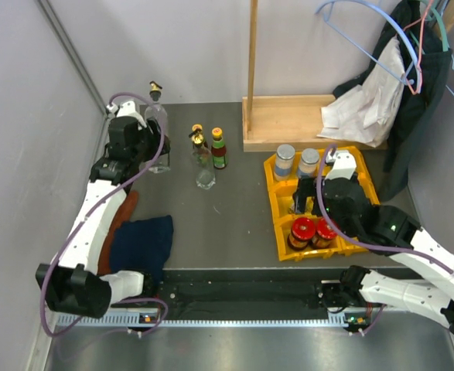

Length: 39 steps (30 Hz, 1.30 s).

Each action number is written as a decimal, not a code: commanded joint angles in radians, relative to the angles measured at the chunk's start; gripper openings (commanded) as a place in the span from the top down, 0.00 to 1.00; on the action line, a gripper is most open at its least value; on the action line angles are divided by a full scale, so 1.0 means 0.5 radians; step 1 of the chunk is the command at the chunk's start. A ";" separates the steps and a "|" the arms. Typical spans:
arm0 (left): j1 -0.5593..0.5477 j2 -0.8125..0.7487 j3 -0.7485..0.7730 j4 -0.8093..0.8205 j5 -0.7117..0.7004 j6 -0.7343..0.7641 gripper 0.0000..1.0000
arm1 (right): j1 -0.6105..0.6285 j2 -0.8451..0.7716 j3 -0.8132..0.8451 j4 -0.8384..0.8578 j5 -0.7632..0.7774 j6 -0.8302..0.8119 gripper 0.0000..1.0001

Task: Organize the condiment bottles
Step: Pick up the bottle from the center of the board, then place the bottle in the storage box.

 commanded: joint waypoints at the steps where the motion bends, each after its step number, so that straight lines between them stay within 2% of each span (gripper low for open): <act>1: -0.005 -0.230 0.123 0.149 0.182 0.067 1.00 | -0.022 0.071 0.165 0.148 -0.090 -0.044 0.01; 10: -0.011 -0.436 0.237 0.146 0.704 0.162 1.00 | -0.044 0.196 0.358 0.188 -0.183 -0.078 0.01; 18: -0.011 -0.589 0.112 0.204 1.213 0.337 1.00 | -0.086 0.390 0.671 0.387 -0.464 -0.228 0.01; 25: -0.014 -0.730 -0.024 0.370 1.668 0.267 1.00 | -0.141 0.614 0.831 0.893 -0.992 -0.363 0.01; 30: -0.014 -0.844 -0.106 0.465 1.888 0.209 1.00 | -0.362 0.752 0.837 1.374 -1.556 -0.088 0.01; 33: -0.014 -0.899 -0.146 0.514 1.923 0.166 1.00 | -0.479 0.850 0.828 1.641 -1.750 0.096 0.01; 39: -0.014 -0.921 -0.177 0.526 1.926 0.129 1.00 | -0.485 1.040 0.880 1.973 -1.925 0.244 0.01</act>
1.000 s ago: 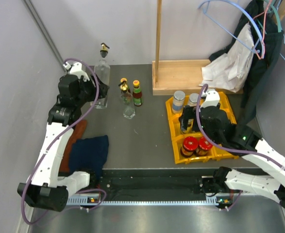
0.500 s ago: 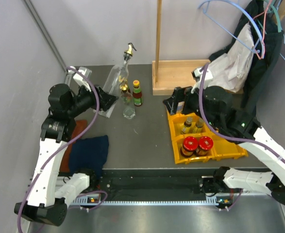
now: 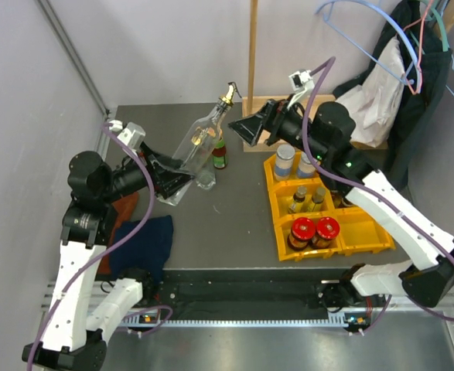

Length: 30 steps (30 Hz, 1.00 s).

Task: Organize the condiment bottles
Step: Place the bottle in the storage box.

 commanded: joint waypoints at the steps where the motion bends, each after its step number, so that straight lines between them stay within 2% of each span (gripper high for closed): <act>1: -0.003 -0.046 0.004 0.328 0.059 -0.051 1.00 | -0.007 0.093 0.098 0.555 -0.304 0.200 0.01; 7: -0.003 -0.034 -0.002 0.331 0.003 -0.061 1.00 | -0.001 0.127 -0.006 0.923 -0.430 0.326 0.02; 13: -0.003 -0.025 -0.015 0.353 0.010 -0.073 1.00 | 0.002 0.258 0.101 0.936 -0.491 0.354 0.02; 20: -0.003 -0.031 -0.021 0.362 -0.009 -0.076 1.00 | 0.048 0.393 0.264 0.767 -0.467 0.314 0.07; 23: -0.003 -0.034 -0.024 0.362 -0.012 -0.076 1.00 | 0.067 0.412 0.285 0.740 -0.451 0.301 0.11; 26: -0.003 -0.031 -0.030 0.359 -0.030 -0.079 1.00 | 0.097 0.439 0.328 0.676 -0.454 0.274 0.24; 30: -0.003 -0.031 -0.036 0.362 -0.040 -0.085 1.00 | 0.122 0.455 0.343 0.660 -0.464 0.268 0.34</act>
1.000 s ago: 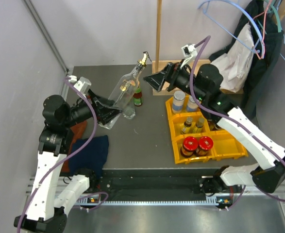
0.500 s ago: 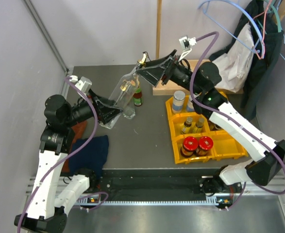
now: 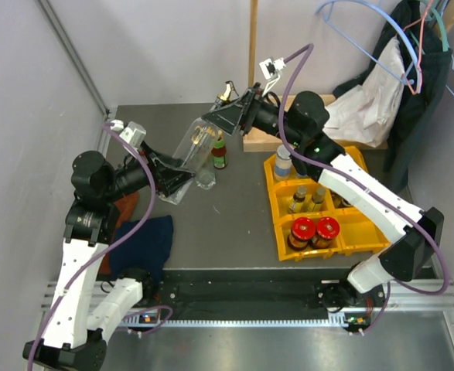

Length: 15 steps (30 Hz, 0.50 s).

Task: Organize the condiment bottles
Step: Place the bottle in the storage box.

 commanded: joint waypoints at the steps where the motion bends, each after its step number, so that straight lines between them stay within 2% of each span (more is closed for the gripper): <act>1: -0.003 -0.036 0.022 0.286 -0.004 -0.018 1.00 | 0.048 0.011 0.135 0.025 -0.023 -0.048 0.36; 4: -0.006 -0.039 0.019 0.280 -0.010 -0.018 1.00 | 0.063 0.035 0.181 -0.033 -0.023 -0.063 0.53; 5: -0.003 -0.040 0.016 0.277 -0.019 -0.018 1.00 | 0.066 0.038 0.193 -0.052 -0.020 -0.070 0.63; 10: -0.006 -0.046 0.006 0.271 -0.016 -0.024 1.00 | 0.088 0.038 0.203 -0.111 0.032 -0.094 0.90; 11: -0.003 -0.049 0.003 0.268 -0.019 -0.024 1.00 | 0.088 0.038 0.200 -0.114 0.042 -0.094 1.00; 15: -0.003 -0.061 -0.021 0.250 -0.019 -0.024 1.00 | 0.097 0.038 0.197 -0.114 0.066 -0.091 1.00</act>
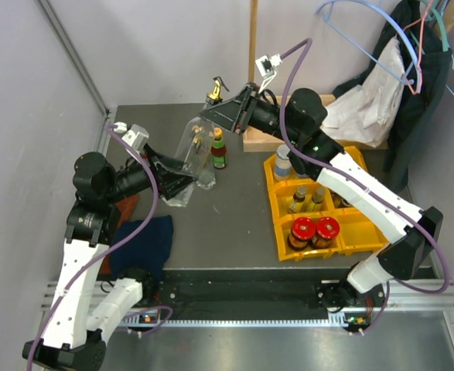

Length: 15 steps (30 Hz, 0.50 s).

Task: Organize the condiment bottles
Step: Place the bottle in the storage box.

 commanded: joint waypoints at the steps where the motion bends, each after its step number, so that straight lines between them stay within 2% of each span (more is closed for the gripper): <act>1: 0.010 -0.051 -0.001 0.235 -0.077 -0.067 1.00 | 0.034 0.003 0.054 -0.020 0.050 -0.183 1.00; 10: 0.010 -0.027 -0.077 0.204 -0.126 -0.073 0.99 | 0.126 -0.043 0.081 -0.246 0.219 -0.382 1.00; 13: 0.013 -0.008 -0.117 0.220 -0.111 -0.094 0.89 | 0.162 -0.070 0.079 -0.311 0.299 -0.462 1.00; 15: 0.010 0.007 -0.142 0.238 -0.080 -0.104 0.76 | 0.187 -0.092 0.072 -0.354 0.348 -0.496 1.00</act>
